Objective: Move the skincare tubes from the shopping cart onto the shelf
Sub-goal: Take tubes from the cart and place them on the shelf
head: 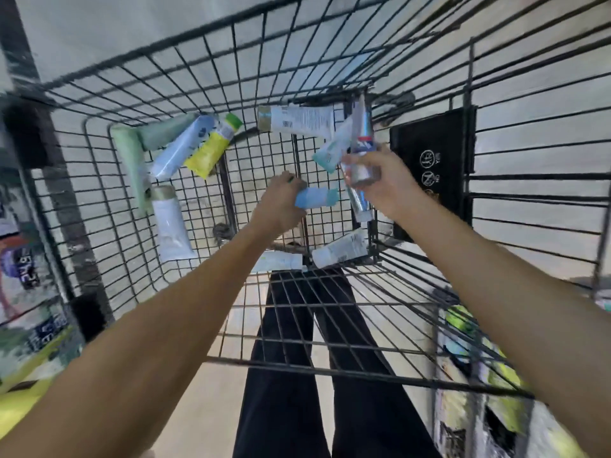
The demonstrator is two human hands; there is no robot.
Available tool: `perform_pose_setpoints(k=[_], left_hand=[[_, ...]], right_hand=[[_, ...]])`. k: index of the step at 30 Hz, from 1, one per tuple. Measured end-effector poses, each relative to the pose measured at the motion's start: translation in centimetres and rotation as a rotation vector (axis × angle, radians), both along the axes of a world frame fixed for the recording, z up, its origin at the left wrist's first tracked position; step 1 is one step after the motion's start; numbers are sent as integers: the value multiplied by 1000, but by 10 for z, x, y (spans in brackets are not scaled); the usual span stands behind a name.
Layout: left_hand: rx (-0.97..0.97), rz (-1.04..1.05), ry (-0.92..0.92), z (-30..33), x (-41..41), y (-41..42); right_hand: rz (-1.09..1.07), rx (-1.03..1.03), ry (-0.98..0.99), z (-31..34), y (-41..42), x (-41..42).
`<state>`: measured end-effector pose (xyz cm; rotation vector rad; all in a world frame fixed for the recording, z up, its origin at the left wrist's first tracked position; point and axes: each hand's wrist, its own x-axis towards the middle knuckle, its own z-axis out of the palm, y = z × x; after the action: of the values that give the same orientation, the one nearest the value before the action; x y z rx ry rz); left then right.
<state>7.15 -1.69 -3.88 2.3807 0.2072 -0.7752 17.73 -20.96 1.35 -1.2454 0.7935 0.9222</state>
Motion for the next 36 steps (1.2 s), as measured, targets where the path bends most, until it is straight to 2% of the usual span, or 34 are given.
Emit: perform_pose_setpoints(k=[4,5,13,17,24,27,32,36], left_hand=[[-116,86,24,71,-5,17],[-145,102,4,93,-7,20],[-318,369,-77,298,-28,25],[-306,383,-169,365,-45,20],[-430,451,-293,434,-65,20],[-435,387,-363,451,-69,23],[-539,280,-378,473,-77,26],[-615,202,-320,476,-84,24]], right_hand=[[-47,85,33,72,-17,-26],[-70,183,68,89,-20,-31],[-61,361,-238,236,-35,-54],[-112,468,-301,297,-43,-65],[-245,528,-370,360,-63,-100],[-330,552,-428,380,-72,-124],[-497,522,-540,402,-84,-182],[-627,488,-593,408,-89,-235]])
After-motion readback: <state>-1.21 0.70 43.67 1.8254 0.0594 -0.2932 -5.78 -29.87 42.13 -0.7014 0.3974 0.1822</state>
